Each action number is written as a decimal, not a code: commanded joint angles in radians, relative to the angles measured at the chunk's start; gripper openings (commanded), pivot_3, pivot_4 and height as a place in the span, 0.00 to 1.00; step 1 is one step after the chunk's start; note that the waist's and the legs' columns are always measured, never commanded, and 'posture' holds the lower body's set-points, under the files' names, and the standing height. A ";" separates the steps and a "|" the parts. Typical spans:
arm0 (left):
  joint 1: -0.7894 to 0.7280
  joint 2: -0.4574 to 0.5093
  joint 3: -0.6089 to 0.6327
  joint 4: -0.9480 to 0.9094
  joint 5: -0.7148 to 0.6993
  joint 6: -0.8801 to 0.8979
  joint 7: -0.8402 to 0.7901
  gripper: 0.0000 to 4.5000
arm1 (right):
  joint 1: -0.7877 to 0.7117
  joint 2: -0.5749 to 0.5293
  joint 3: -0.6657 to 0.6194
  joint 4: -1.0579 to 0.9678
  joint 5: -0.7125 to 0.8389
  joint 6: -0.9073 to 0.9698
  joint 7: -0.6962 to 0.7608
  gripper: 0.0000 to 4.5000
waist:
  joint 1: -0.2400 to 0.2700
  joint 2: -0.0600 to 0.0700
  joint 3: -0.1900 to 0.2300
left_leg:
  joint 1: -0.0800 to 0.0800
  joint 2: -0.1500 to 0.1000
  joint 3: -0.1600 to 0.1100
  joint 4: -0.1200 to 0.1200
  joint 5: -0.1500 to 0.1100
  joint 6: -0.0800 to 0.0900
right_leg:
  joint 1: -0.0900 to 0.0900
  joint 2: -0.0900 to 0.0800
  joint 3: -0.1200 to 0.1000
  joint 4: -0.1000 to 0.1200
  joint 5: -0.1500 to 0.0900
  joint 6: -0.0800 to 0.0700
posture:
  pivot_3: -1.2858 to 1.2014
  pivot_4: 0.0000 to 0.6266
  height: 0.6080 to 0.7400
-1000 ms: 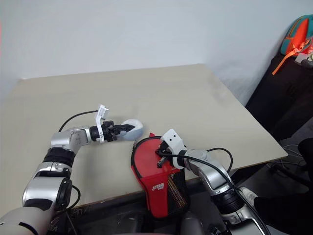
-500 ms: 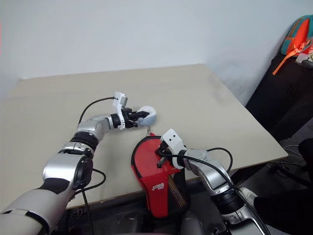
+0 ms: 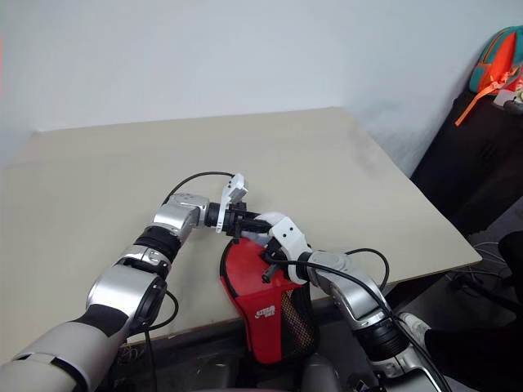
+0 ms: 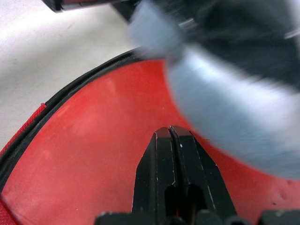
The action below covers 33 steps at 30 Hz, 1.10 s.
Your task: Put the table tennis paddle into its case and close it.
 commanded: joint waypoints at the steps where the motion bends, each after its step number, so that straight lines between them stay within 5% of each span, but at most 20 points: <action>1: -0.006 0.010 0.001 -0.067 -0.002 0.009 -0.014 0.60 | 0.011 -0.015 0.026 0.018 -0.011 0.029 0.012 0.00 | 0.000 0.000 0.000 | 0.000 0.000 0.000 0.000 0.000 0.000 | 0.000 0.000 0.000 0.000 0.000 0.000 | 0.52 0.00 0.81; 7: -0.042 0.049 0.088 -0.142 -0.077 0.083 0.024 0.99 | 0.009 -0.023 0.033 0.016 -0.011 0.030 0.025 0.00 | -0.001 0.000 0.000 | 0.000 0.000 0.000 0.001 -0.001 0.001 | 0.000 0.000 0.000 0.000 0.000 0.000 | 0.52 0.00 0.81; 14: -0.062 0.173 0.214 -0.294 -0.218 0.296 0.009 0.99 | 0.026 -0.049 0.029 -0.018 -0.005 0.039 0.038 0.00 | -0.001 0.000 0.000 | 0.000 0.000 0.000 0.001 -0.001 0.001 | 0.000 0.000 0.000 0.000 0.000 0.001 | 0.52 0.00 0.81; 18: -0.012 0.238 0.244 -0.382 -0.248 0.343 0.043 0.80 | 0.054 -0.106 -0.005 -0.134 0.031 0.096 0.057 0.14 | 0.000 0.000 0.000 | 0.000 0.000 0.000 0.001 -0.001 0.001 | 0.001 -0.001 0.001 0.000 -0.001 0.001 | 0.52 0.00 0.81; 28: 0.313 0.319 0.276 -0.705 -0.341 0.494 0.147 0.01 | 0.079 -0.258 -0.262 -0.413 0.233 0.298 0.114 0.92 | 0.002 0.001 0.001 | 0.000 -0.001 -0.001 0.001 -0.001 0.001 | 0.000 -0.002 0.002 0.000 -0.001 0.001 | 0.52 0.00 0.81; 29: 0.342 0.321 0.278 -0.725 -0.348 0.500 0.158 0.00 | 0.069 -0.268 -0.283 -0.424 0.249 0.311 0.115 0.99 | 0.002 0.001 0.001 | 0.000 -0.001 -0.001 0.001 -0.001 0.001 | 0.000 -0.002 0.002 0.000 -0.001 0.001 | 0.52 0.00 0.81; 33: 0.444 0.319 0.269 -0.808 -0.356 0.490 0.201 0.00 | -0.003 -0.283 -0.328 -0.431 0.264 0.332 0.083 0.99 | 0.003 0.001 0.001 | 0.000 -0.001 -0.001 0.001 -0.001 0.001 | 0.000 -0.002 0.001 0.000 -0.001 0.001 | 0.52 0.00 0.81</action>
